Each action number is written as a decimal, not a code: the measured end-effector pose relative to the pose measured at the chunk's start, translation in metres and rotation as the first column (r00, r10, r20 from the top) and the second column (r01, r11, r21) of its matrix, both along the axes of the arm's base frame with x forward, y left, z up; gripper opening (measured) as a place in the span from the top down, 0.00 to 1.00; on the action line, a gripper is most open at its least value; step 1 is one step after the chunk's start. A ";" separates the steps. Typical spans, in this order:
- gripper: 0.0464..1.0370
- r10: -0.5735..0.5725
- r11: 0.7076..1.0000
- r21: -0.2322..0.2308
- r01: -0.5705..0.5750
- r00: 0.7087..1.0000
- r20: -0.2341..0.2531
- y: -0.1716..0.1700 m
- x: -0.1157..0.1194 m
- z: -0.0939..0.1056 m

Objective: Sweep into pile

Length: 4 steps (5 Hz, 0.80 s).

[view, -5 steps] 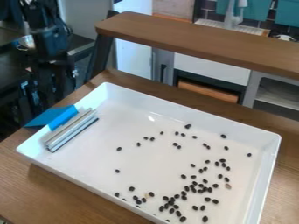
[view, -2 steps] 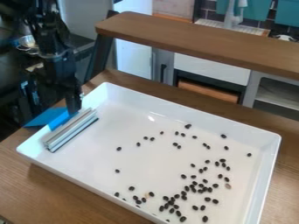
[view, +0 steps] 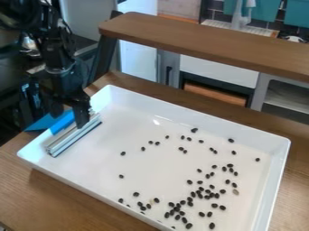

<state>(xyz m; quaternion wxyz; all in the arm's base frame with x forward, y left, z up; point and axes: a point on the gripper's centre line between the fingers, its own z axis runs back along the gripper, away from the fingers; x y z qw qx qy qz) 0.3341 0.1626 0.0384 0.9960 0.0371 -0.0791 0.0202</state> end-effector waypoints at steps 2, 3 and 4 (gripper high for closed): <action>0.04 0.021 0.999 0.030 -0.022 0.999 0.029 0.003 0.003 -0.002; 0.04 0.022 0.999 0.046 -0.023 0.999 0.031 0.001 0.005 -0.004; 0.04 0.032 0.998 0.056 -0.033 0.999 0.035 0.002 0.006 -0.008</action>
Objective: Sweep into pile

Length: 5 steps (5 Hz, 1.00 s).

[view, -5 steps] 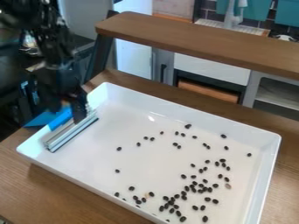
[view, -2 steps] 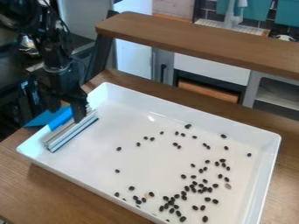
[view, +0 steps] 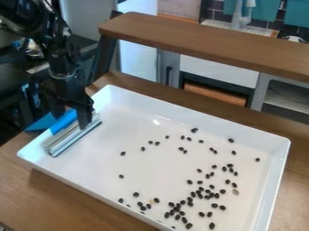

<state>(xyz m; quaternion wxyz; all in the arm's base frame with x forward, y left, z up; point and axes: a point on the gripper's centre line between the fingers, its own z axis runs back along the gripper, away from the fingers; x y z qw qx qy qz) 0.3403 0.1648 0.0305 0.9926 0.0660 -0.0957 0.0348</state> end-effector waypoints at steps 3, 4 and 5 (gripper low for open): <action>0.04 -0.018 0.999 0.045 0.018 1.000 -0.006 -0.011 0.001 -0.021; 0.07 -0.018 0.999 0.050 0.018 1.000 -0.018 -0.012 0.000 -0.027; 0.35 -0.030 0.999 0.025 0.031 0.998 -0.047 -0.016 -0.006 -0.029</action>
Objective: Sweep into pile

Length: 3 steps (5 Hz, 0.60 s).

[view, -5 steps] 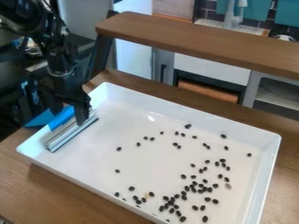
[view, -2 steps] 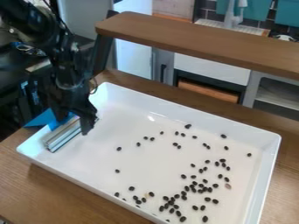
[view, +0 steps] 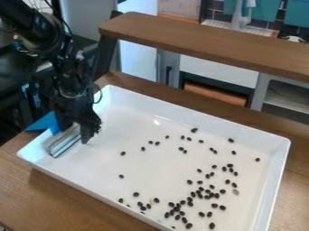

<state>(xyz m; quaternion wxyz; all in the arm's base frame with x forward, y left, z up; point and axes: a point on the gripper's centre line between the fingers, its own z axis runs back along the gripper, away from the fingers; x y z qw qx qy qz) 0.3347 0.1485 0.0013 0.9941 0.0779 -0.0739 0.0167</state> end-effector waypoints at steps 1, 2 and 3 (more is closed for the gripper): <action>0.65 -0.024 0.999 -0.037 0.023 0.999 -0.037 -0.010 -0.012 0.003; 0.71 -0.034 0.998 -0.062 0.029 0.997 -0.075 -0.019 -0.016 0.005; 0.70 -0.042 0.997 -0.065 0.036 0.995 -0.090 -0.035 -0.014 0.010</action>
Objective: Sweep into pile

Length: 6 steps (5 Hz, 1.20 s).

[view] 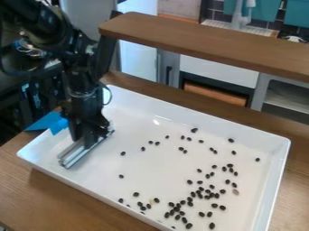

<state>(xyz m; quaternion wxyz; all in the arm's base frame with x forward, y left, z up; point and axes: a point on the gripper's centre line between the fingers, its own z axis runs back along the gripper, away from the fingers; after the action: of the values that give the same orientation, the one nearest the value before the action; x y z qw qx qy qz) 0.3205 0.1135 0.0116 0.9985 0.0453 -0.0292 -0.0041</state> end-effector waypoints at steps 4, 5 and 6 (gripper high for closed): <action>0.71 -0.039 0.998 0.054 0.040 0.999 -0.006 -0.039 -0.003 -0.013; 0.71 -0.050 0.997 0.055 0.050 0.999 -0.006 -0.046 -0.006 -0.014; 0.71 -0.056 0.997 0.049 0.057 0.998 -0.021 -0.055 -0.012 -0.014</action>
<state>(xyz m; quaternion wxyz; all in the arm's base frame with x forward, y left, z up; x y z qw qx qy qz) 0.3088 0.0580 -0.0020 0.9968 0.0694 -0.0203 -0.0337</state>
